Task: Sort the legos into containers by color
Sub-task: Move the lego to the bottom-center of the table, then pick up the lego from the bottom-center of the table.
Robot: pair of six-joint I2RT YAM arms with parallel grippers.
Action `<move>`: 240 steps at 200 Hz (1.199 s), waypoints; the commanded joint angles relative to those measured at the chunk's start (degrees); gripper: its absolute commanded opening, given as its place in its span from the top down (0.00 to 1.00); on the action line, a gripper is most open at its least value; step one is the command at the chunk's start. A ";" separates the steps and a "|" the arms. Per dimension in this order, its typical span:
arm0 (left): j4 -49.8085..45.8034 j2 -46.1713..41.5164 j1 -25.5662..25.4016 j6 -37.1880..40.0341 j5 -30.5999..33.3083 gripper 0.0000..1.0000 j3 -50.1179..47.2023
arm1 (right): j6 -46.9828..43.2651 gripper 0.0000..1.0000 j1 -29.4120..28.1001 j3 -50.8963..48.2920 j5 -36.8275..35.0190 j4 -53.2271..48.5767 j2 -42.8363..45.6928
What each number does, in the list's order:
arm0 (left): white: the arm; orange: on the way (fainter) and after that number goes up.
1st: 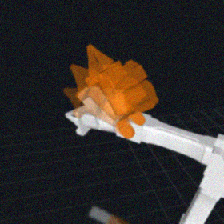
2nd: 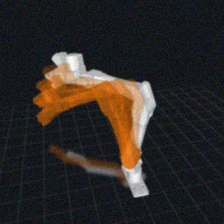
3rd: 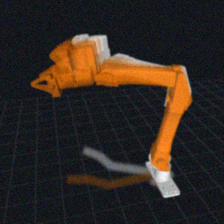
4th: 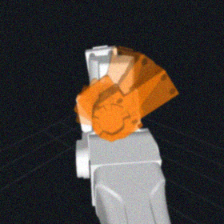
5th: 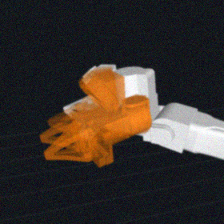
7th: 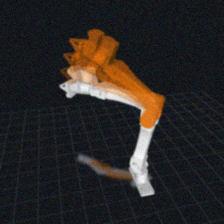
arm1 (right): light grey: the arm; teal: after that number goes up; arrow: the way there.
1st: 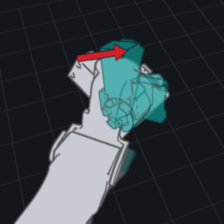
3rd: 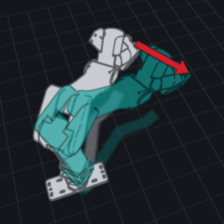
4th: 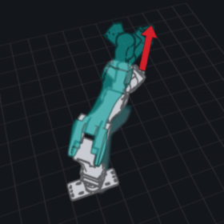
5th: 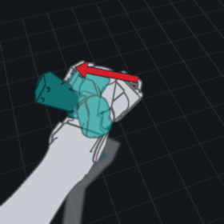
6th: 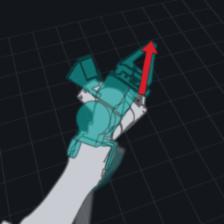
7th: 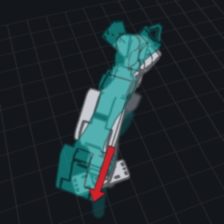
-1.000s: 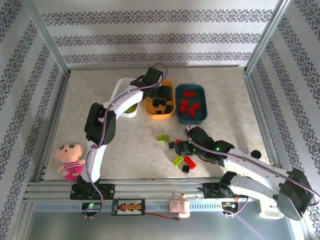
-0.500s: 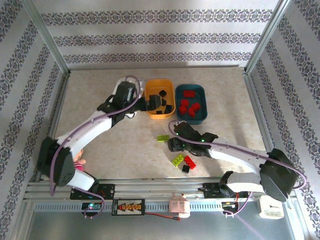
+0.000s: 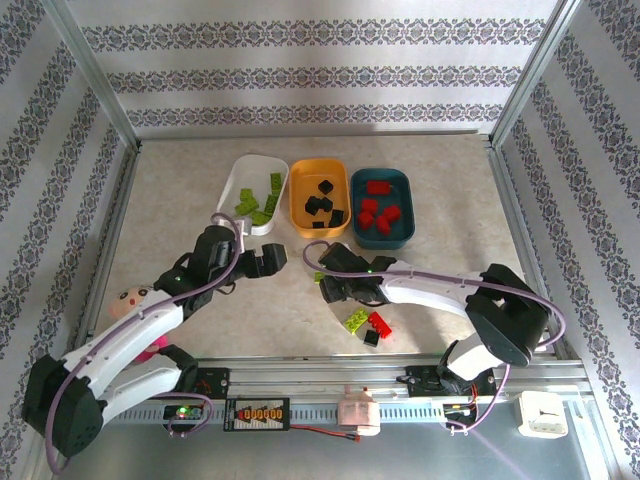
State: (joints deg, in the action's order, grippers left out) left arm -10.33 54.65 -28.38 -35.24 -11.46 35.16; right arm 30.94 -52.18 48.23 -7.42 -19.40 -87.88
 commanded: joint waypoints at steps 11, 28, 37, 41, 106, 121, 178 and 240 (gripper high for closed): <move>-5.10 -4.22 0.43 -0.42 3.44 0.00 -1.52 | -0.69 0.47 -3.50 0.99 3.29 1.25 -1.01; -5.62 -5.72 0.43 -0.43 3.84 0.00 -1.95 | -0.70 0.45 -4.64 1.19 1.40 0.58 0.14; -5.90 -6.13 0.40 -0.44 4.15 0.00 -2.03 | -0.35 0.39 -4.64 1.19 -0.73 -0.29 0.79; -6.14 -6.27 0.36 -0.38 4.24 0.00 -2.02 | -0.27 0.36 -4.68 1.21 -1.67 -0.71 1.13; -6.55 -6.47 0.42 -1.05 5.23 0.00 -2.73 | -0.20 0.33 -4.68 2.77 -0.90 -0.12 -5.77; -6.64 -6.71 0.42 -1.22 5.36 0.00 -3.04 | 0.24 0.38 -4.72 2.40 -0.58 1.17 -6.85; -8.12 -7.80 0.37 -1.02 6.16 0.00 -3.78 | -2.14 0.68 -4.73 2.65 -0.58 1.25 -2.60; -6.05 -9.35 0.41 -2.97 5.20 0.00 -6.03 | -8.61 0.77 4.50 14.44 1.48 0.26 1.12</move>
State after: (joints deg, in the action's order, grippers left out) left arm -16.71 46.13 -28.38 -36.71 -5.93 30.39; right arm 26.11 -52.95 56.86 -6.61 -19.49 -86.39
